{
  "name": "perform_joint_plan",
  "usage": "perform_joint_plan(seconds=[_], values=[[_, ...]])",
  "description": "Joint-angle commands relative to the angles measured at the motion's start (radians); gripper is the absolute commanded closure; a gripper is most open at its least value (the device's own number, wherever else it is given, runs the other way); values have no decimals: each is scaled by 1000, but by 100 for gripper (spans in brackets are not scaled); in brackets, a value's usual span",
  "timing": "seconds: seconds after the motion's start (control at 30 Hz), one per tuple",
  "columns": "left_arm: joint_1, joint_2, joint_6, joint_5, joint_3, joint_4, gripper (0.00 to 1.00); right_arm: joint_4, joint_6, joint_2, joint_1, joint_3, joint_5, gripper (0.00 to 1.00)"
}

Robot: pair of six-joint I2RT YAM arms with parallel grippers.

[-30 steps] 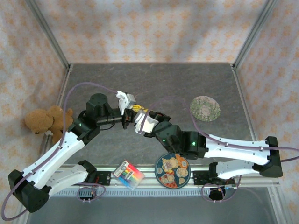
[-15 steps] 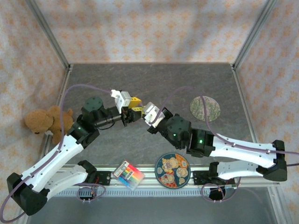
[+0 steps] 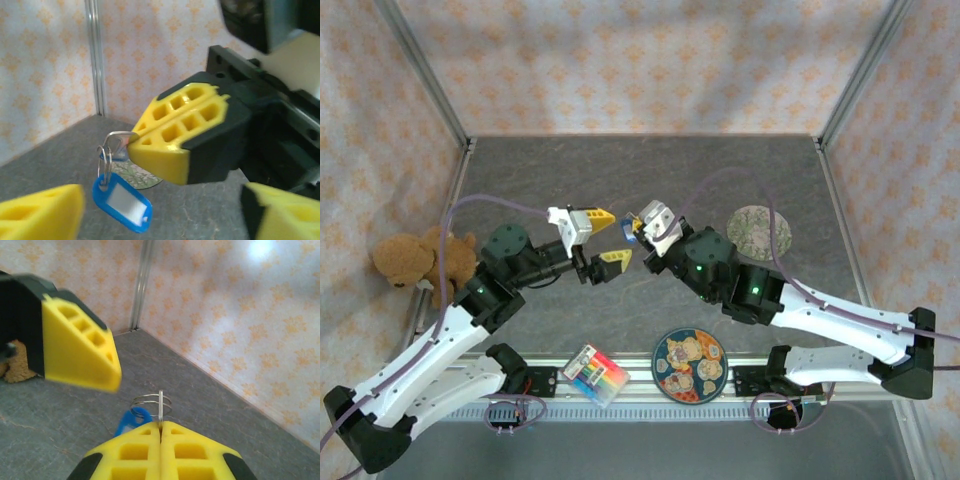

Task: Remove the keys from the keyring

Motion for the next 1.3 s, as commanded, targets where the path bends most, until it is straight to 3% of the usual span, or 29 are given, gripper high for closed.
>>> perform_joint_plan(seconds=[0.0, 0.23, 0.37, 0.57, 0.7, 0.9, 1.27], values=[[-2, -31, 11, -32, -23, 30, 0, -25, 49, -5, -16, 28, 1, 100], [-2, -84, -108, -251, -40, -3, 0, -89, 124, -48, -82, 23, -92, 100], [-2, -52, -114, -283, 21, -131, 0, -98, 163, -86, -138, -13, -146, 100], [-2, -55, -135, -210, -30, -56, 4, -77, 218, -123, -200, -77, -226, 100], [-2, -15, -167, -114, 15, -93, 10, -50, 261, -130, -233, -109, -274, 100], [0, 38, -223, -60, 73, -129, 8, -34, 308, -116, -243, -116, -309, 100], [8, 102, -336, 77, 115, -57, 15, -47, 360, -79, -244, -69, -376, 100]])
